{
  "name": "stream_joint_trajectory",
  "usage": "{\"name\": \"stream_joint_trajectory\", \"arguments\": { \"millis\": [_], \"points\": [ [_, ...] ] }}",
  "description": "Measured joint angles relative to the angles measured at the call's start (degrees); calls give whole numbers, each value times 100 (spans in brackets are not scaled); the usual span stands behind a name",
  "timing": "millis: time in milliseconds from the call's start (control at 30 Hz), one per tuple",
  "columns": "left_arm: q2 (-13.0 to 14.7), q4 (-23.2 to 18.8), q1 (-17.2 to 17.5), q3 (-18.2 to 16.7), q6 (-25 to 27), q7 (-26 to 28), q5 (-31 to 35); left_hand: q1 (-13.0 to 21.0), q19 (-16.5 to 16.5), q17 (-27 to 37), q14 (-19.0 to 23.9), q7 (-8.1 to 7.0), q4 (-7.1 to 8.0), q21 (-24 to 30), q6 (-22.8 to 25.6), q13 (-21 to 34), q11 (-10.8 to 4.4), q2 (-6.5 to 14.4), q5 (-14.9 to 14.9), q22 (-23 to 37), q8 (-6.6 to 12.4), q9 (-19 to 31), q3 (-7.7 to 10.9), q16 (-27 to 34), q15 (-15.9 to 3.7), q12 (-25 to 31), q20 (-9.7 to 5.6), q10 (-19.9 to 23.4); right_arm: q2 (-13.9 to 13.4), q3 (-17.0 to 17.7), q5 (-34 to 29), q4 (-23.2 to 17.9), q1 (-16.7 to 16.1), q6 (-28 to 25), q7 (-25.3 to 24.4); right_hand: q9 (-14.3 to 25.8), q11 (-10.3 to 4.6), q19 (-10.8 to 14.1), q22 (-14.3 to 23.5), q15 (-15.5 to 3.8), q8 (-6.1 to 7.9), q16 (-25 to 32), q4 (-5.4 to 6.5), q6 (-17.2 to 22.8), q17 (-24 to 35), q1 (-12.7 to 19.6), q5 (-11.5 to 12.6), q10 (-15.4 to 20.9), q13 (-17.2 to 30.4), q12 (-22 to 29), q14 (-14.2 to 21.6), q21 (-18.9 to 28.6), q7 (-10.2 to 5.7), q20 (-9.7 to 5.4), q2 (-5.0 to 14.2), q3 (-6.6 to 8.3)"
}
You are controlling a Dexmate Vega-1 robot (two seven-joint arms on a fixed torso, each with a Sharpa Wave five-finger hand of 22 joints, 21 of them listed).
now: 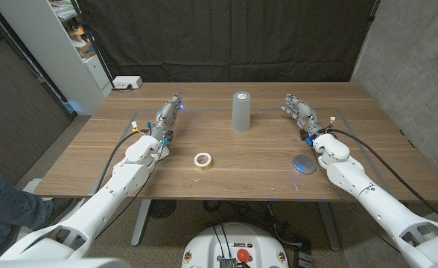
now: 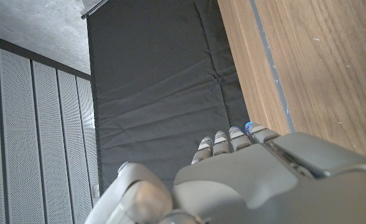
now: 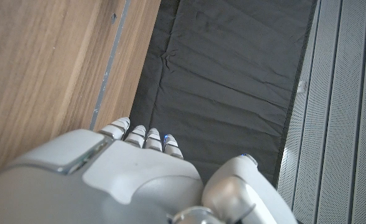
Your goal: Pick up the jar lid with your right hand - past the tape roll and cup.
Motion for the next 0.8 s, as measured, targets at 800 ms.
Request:
{"name": "stream_joint_trajectory", "arguments": {
  "millis": [800],
  "points": [
    [-1323,-281,268,-1528,724,-1012,1576,-1,-19,-1,-31,-2,-17,-30,0,-45,0,-1,0,27,0,-1,17,-1,32,0,20,1,-41,107,-44,-152,-146,31,31,-15,0,-1,-1,0,0,0,-24,-1,-43,-1,21,-1,-43,0,0,0,0,0,0,24]
  ]
}}
